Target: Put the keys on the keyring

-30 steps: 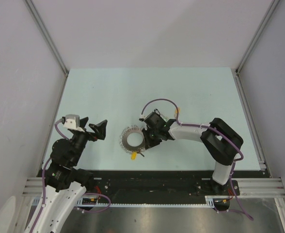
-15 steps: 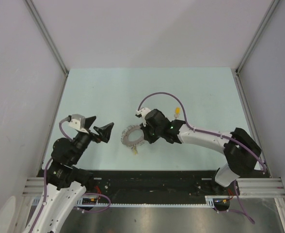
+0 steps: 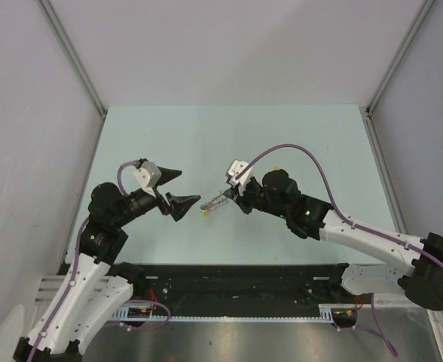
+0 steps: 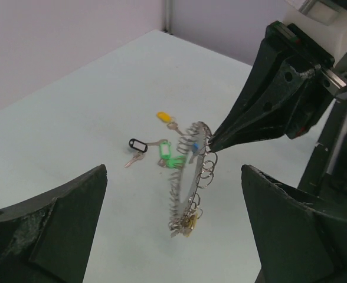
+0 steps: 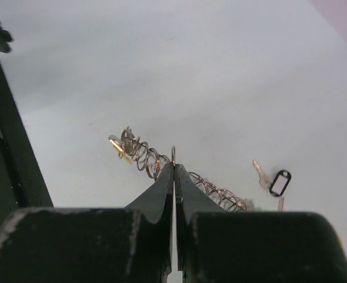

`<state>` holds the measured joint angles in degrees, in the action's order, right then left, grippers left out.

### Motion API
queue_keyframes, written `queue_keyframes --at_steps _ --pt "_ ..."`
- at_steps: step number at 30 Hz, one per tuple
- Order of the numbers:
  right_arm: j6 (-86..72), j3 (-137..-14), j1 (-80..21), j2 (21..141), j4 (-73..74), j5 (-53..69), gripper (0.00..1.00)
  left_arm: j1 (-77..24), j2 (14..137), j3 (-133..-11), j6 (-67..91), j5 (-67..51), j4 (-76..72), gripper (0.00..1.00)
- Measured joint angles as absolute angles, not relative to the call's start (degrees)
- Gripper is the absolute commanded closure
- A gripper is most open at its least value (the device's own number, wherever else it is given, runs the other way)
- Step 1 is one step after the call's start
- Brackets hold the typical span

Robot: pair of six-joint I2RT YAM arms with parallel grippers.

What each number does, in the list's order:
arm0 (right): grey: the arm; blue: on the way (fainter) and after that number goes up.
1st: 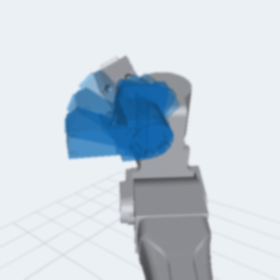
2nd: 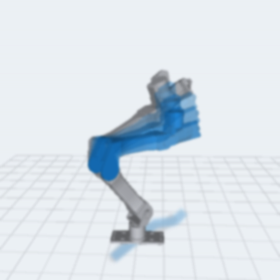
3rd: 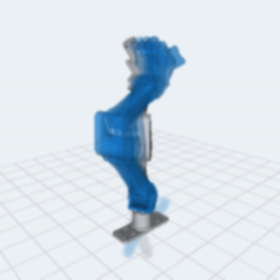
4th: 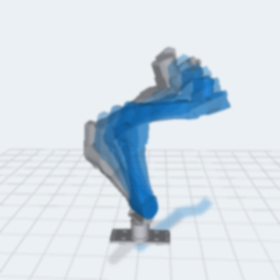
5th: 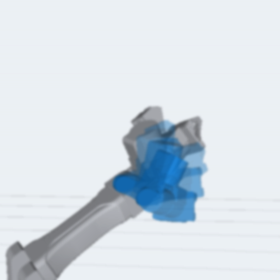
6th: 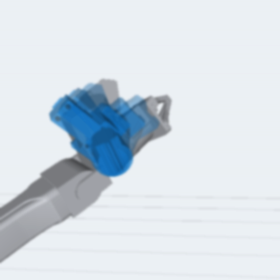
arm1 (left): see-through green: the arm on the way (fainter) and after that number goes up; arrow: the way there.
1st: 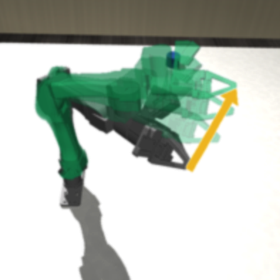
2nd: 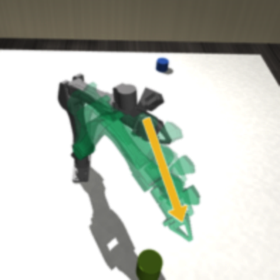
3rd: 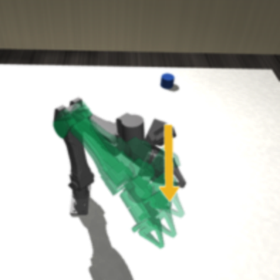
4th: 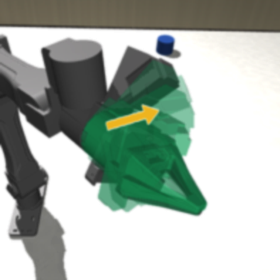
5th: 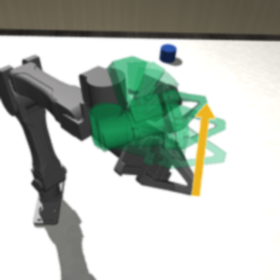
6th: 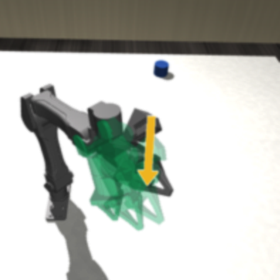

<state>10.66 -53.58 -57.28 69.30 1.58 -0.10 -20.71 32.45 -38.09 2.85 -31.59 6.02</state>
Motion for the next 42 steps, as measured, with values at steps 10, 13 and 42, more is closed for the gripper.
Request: queue_keyframes --at_steps 10,13,42 --pt "16.7 -49.0 -51.2 65.3 -4.7 21.6 1.00 -20.8 46.7 -45.8 -2.2 -46.3 2.7 0.12" --pt "17.6 -48.2 -49.4 65.3 -5.6 26.0 1.00 -21.5 49.1 -46.7 -5.4 -48.5 3.3 0.17" --pt "19.5 -43.8 -46.4 63.3 -9.6 38.2 1.00 -33.2 51.7 -41.0 -20.6 -45.9 9.1 0.64"
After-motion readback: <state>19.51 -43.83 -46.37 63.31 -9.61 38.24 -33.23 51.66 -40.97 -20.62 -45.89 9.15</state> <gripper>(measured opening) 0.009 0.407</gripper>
